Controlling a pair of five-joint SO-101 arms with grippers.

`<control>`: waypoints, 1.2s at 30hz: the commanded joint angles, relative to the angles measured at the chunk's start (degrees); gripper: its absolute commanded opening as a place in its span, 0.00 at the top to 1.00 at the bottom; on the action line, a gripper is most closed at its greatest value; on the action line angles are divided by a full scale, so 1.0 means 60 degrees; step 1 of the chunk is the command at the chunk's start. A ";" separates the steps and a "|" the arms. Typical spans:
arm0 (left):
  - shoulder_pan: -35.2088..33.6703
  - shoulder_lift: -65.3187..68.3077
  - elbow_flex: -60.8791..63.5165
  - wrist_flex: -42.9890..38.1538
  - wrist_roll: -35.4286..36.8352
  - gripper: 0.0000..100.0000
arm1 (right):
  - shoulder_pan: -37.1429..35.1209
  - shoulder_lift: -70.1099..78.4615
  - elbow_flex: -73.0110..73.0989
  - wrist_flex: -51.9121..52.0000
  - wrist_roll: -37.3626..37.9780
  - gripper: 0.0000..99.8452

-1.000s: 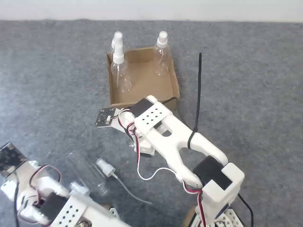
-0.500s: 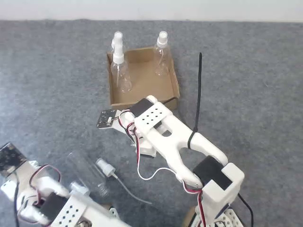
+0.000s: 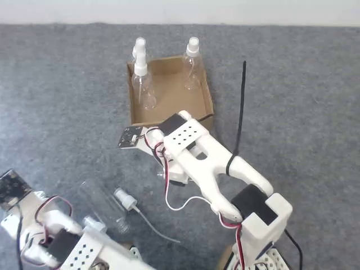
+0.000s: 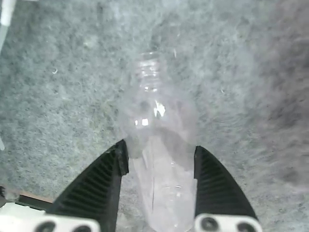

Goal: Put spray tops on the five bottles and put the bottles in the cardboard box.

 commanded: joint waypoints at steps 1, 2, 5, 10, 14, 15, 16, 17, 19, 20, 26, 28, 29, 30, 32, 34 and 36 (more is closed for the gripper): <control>0.0044 -0.0147 -0.0139 0.0103 0.0073 0.99 | 0.0374 -0.0183 -0.0557 0.0212 -0.0088 0.90; 0.0044 -0.0147 -0.0139 0.0103 0.0073 0.99 | 0.0432 -0.0183 -0.0571 0.0344 -0.0088 0.90; 0.0044 -0.0147 -0.0139 0.0103 0.0073 0.99 | 0.0579 -0.0183 -0.0821 0.0930 -0.0117 0.90; 0.0044 -0.0147 -0.0139 0.0103 0.0073 0.99 | 0.0916 -0.0168 -0.1201 0.1443 -0.1187 0.90; 0.0044 -0.0147 -0.0139 0.0103 0.0073 0.99 | 0.0872 -0.0154 -0.1216 0.1458 -0.1817 0.90; 0.0044 -0.0147 -0.0139 0.0103 0.0073 0.99 | 0.0857 -0.0154 -0.1216 0.1458 -0.2007 0.90; 0.0044 -0.0147 -0.0139 0.0103 0.0073 0.99 | 0.0857 -0.0139 -0.1216 0.1458 -0.2242 0.90; 0.0044 -0.0147 -0.0139 0.0103 0.0073 0.99 | 0.0857 -0.0110 -0.1216 0.1458 -0.2505 0.90; 0.0044 -0.0147 -0.0139 0.0103 0.0073 0.99 | 0.0857 -0.0081 -0.1216 0.1458 -0.2974 0.90; 0.0044 -0.0147 -0.0139 0.0103 0.0073 0.99 | 0.0842 -0.0081 -0.1216 0.1458 -0.3106 0.89; 0.0044 -0.0147 -0.0139 0.0103 0.0073 0.99 | 0.0535 -0.0081 -0.1187 0.1795 -0.3267 0.75; 0.0044 -0.0147 -0.0139 0.0103 0.0073 0.99 | 0.0374 -0.0081 -0.1216 0.1912 -0.3223 0.72; 0.0044 -0.0147 -0.0139 0.0103 0.0073 0.99 | 0.0330 -0.0081 -0.1216 0.1883 -0.3209 0.72; 0.0044 -0.0147 -0.0139 0.0103 0.0073 0.99 | 0.0315 -0.0066 -0.1231 0.1839 -0.3209 0.72; 0.0044 -0.0147 -0.0139 0.0103 0.0073 0.99 | 0.0330 -0.0066 -0.1231 0.1692 -0.2960 0.72; 0.0044 -0.0147 -0.0139 0.0103 0.0073 0.99 | 0.0359 -0.0066 -0.1231 0.1619 -0.2432 0.72; 0.0044 -0.0147 -0.0139 0.0103 0.0073 0.99 | 0.0359 -0.0066 -0.1231 0.1502 -0.1978 0.72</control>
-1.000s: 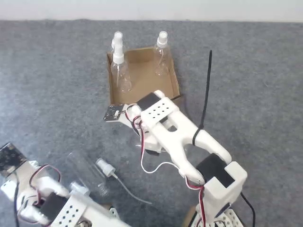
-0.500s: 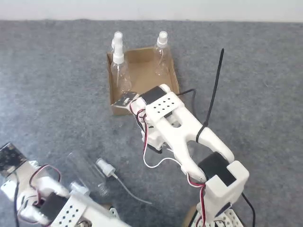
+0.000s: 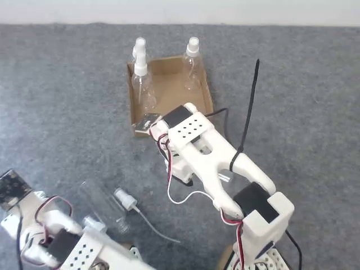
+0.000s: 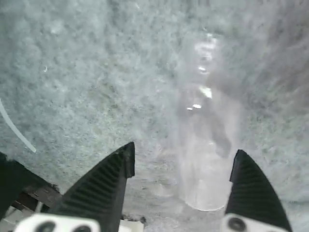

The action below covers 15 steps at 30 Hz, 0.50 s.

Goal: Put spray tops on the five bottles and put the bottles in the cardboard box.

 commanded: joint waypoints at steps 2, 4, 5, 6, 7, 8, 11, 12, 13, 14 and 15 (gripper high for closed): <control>0.0044 -0.0147 -0.0139 0.0103 0.0073 0.99 | -0.0051 -0.0051 -0.0542 -0.0330 0.1070 0.72; 0.0044 -0.0147 -0.0139 0.0103 0.0073 0.99 | -0.0037 -0.0051 -0.0527 -0.0462 0.1231 0.72; 0.0044 -0.0147 -0.0139 0.0103 0.0073 0.99 | -0.0022 -0.0051 -0.0527 -0.0535 0.1348 0.72; 0.0044 -0.0147 -0.0139 0.0103 0.0073 0.99 | -0.0022 -0.0051 -0.0513 -0.0593 0.1465 0.72; 0.0044 -0.0147 -0.0139 0.0103 0.0073 0.99 | -0.0022 -0.0037 -0.0513 -0.0593 0.1582 0.72; 0.0044 -0.0147 -0.0139 0.0103 0.0073 0.99 | -0.0007 -0.0007 -0.0513 -0.0593 0.1700 0.72; 0.0044 -0.0147 -0.0139 0.0103 0.0073 0.99 | 0.0168 0.0388 -0.0571 -0.0652 0.1934 0.72; 0.0044 -0.0147 -0.0139 0.0103 0.0073 0.99 | 0.0242 0.0564 -0.0571 -0.0813 0.2007 0.72; 0.0044 -0.0147 -0.0139 0.0103 0.0073 0.99 | 0.0315 0.0740 -0.0571 -0.0989 0.2051 0.72; 0.0044 -0.0147 -0.0139 0.0103 0.0073 0.99 | 0.0388 0.0872 -0.0571 -0.1136 0.2095 0.72; 0.0044 -0.0147 -0.0139 0.0103 0.0073 0.99 | 0.0418 0.0989 -0.0571 -0.1267 0.2110 0.72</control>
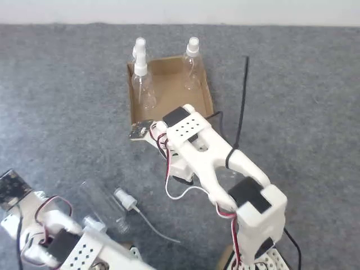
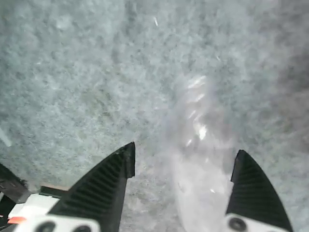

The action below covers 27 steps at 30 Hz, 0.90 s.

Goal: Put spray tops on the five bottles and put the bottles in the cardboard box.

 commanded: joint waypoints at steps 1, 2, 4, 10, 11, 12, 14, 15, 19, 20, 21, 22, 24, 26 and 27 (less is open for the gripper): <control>0.0044 -0.0147 -0.0139 0.0103 0.0073 0.99 | 0.0300 0.0227 -0.0527 -0.0564 0.0249 0.72; 0.0044 -0.0147 -0.0139 0.0103 0.0073 0.99 | 0.0315 0.0256 -0.0527 -0.0593 0.0249 0.72; 0.0044 -0.0147 -0.0139 0.0103 0.0073 0.99 | 0.0286 0.0256 -0.0527 -0.0593 0.0234 0.72; 0.0044 -0.0147 -0.0139 0.0147 0.0073 0.99 | 0.0520 0.0330 -0.0527 -0.0579 0.0234 0.72; 0.0044 -0.0147 -0.0139 0.0190 0.0073 0.99 | 0.0608 0.0330 -0.0527 -0.0579 0.0234 0.72; 0.0044 -0.0147 -0.0139 0.0205 0.0073 0.99 | 0.0681 0.0330 -0.0527 -0.0593 0.0234 0.72; 0.0044 -0.0147 -0.0139 0.0205 0.0073 0.99 | 0.0769 0.0330 -0.0527 -0.0608 0.0234 0.73; 0.0044 -0.0147 -0.0139 0.0205 0.0073 0.99 | 0.0799 0.0330 -0.0527 -0.0579 0.0220 0.73; 0.0044 -0.0147 -0.0139 0.0205 0.0073 0.99 | 0.0828 0.0330 -0.0527 -0.0652 0.0161 0.83; 0.0044 -0.0147 -0.0139 0.0205 0.0073 0.99 | 0.0799 0.0330 -0.0527 -0.0652 0.0161 0.85; 0.0044 -0.0147 -0.0139 0.0205 0.0073 0.99 | 0.0784 0.0330 -0.0527 -0.0652 0.0161 0.87; 0.0044 -0.0147 -0.0139 0.0205 0.0073 0.99 | 0.0784 0.0330 -0.0527 -0.0652 0.0161 0.87; 0.0044 -0.0147 -0.0139 0.0205 0.0073 0.99 | 0.0784 0.0330 -0.0527 -0.0652 0.0176 0.87; 0.0044 -0.0147 -0.0139 0.0205 0.0073 0.99 | 0.0784 0.0330 -0.0527 -0.0652 0.0176 0.87; 0.0044 -0.0147 -0.0139 0.0205 0.0073 0.99 | 0.0784 0.0315 -0.0527 -0.0652 0.0161 0.87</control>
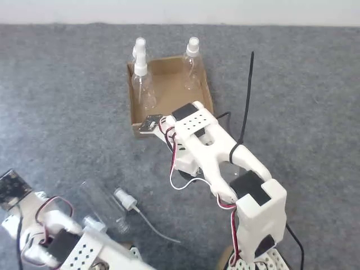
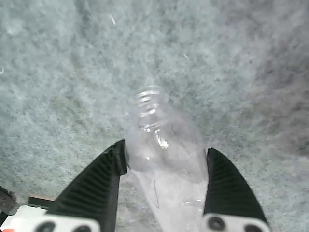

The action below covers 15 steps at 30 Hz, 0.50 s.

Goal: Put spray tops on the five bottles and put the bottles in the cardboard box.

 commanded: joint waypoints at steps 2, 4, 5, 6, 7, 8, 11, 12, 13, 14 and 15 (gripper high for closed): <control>0.0044 -0.0147 -0.0139 0.0029 0.0073 0.99 | 0.0095 -0.0227 -0.0542 -0.0110 0.0044 0.87; 0.0044 -0.0147 -0.0139 0.0029 0.0073 0.99 | 0.0066 -0.0330 -0.0645 -0.0022 -0.0322 0.87; 0.0044 -0.0147 -0.0139 0.0029 0.0073 0.99 | 0.0022 -0.0418 -0.0718 -0.0022 -0.0689 0.87; 0.0044 -0.0147 -0.0139 0.0029 0.0073 0.99 | 0.0007 -0.0535 -0.0733 -0.0022 -0.0996 0.89; 0.0059 -0.0147 -0.0139 0.0029 0.0073 0.99 | -0.0022 -0.0681 -0.0733 -0.0022 -0.1231 0.90; 0.0059 -0.0147 -0.0139 0.0029 0.0073 0.99 | -0.0081 -0.0784 -0.0733 -0.0037 -0.1319 0.91; 0.0278 -0.0147 -0.0139 0.0059 0.0073 0.99 | -0.0271 -0.0974 -0.0674 -0.0037 -0.1363 0.92; 0.0381 -0.0147 -0.0139 0.0059 0.0073 0.99 | -0.0315 -0.1004 -0.0674 -0.0037 -0.1363 0.92; 0.0454 -0.0147 -0.0139 0.0103 0.0073 0.99 | -0.0344 -0.1004 -0.0674 -0.0022 -0.1363 0.92; 0.0513 -0.0147 -0.0139 0.0176 0.0073 0.99 | -0.0359 -0.1004 -0.0674 -0.0022 -0.1377 0.92; 0.0601 -0.0147 -0.0139 0.0205 0.0059 0.99 | -0.0374 -0.1004 -0.0674 -0.0022 -0.1377 0.92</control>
